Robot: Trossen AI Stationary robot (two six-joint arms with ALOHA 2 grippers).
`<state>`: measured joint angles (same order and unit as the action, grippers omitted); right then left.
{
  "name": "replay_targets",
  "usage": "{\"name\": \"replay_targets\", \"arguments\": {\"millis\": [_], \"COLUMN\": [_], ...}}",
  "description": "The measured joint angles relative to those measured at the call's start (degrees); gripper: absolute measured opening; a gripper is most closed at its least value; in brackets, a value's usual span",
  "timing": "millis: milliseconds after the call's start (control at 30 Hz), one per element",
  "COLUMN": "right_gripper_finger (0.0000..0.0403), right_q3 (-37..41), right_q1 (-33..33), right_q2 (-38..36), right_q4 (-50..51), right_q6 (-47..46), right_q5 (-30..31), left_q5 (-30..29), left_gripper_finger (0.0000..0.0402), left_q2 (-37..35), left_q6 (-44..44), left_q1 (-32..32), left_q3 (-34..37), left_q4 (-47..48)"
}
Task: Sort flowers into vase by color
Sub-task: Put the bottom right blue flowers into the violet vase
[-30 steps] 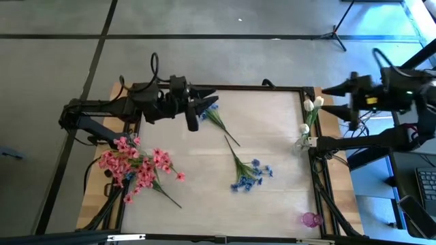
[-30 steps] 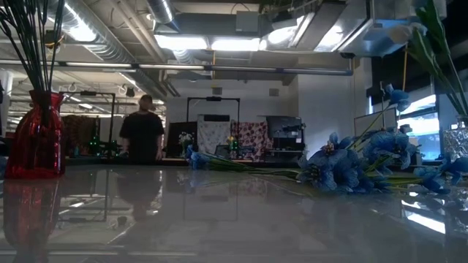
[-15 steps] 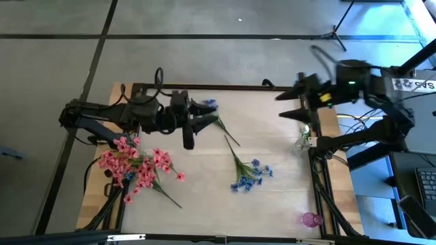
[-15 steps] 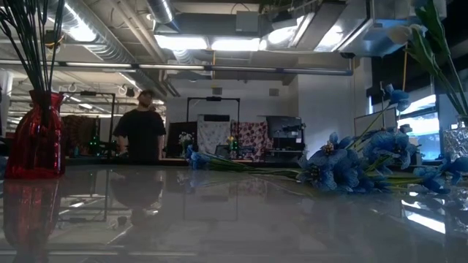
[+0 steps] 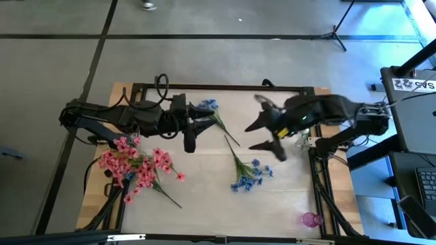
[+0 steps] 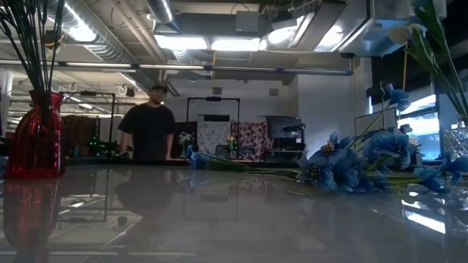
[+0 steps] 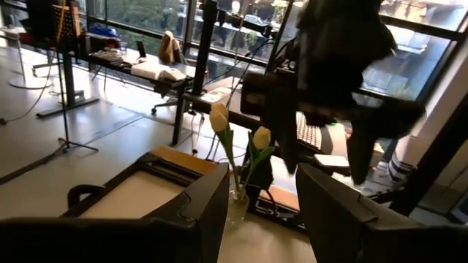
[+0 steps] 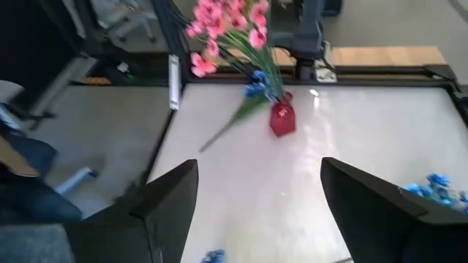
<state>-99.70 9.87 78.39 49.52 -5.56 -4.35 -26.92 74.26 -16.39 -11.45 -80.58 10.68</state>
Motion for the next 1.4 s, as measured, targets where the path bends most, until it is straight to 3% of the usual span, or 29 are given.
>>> {"name": "replay_targets", "arguments": {"millis": [333,633,933,1167,1400], "right_gripper_finger": [0.0287,0.0287,0.0287,0.0287,0.0287], "right_q3": [0.0,0.0,0.0,0.0,1.0], "right_q1": [6.0,5.9,6.4,9.4,16.5], "right_q2": [11.0,19.4,26.7,29.2,28.3], "right_q4": [10.7,19.3,30.3,35.7,32.0], "right_q6": [3.5,3.7,3.0,-0.2,-4.8], "right_q5": [12.3,11.8,14.2,18.0,24.8], "left_q5": [-0.1,-0.4,-6.0,-7.2,-7.2], "left_gripper_finger": [0.0154,0.0154,0.0154,0.0154,0.0154], "left_q2": [0.0,0.0,0.0,0.0,0.0], "left_q6": [0.4,0.4,0.1,0.0,0.0], "left_q1": [-0.9,-6.2,-9.3,-9.5,-9.5], "left_q3": [0.0,0.0,0.0,0.0,0.0], "left_q4": [1.2,5.9,8.3,10.5,10.9]}}
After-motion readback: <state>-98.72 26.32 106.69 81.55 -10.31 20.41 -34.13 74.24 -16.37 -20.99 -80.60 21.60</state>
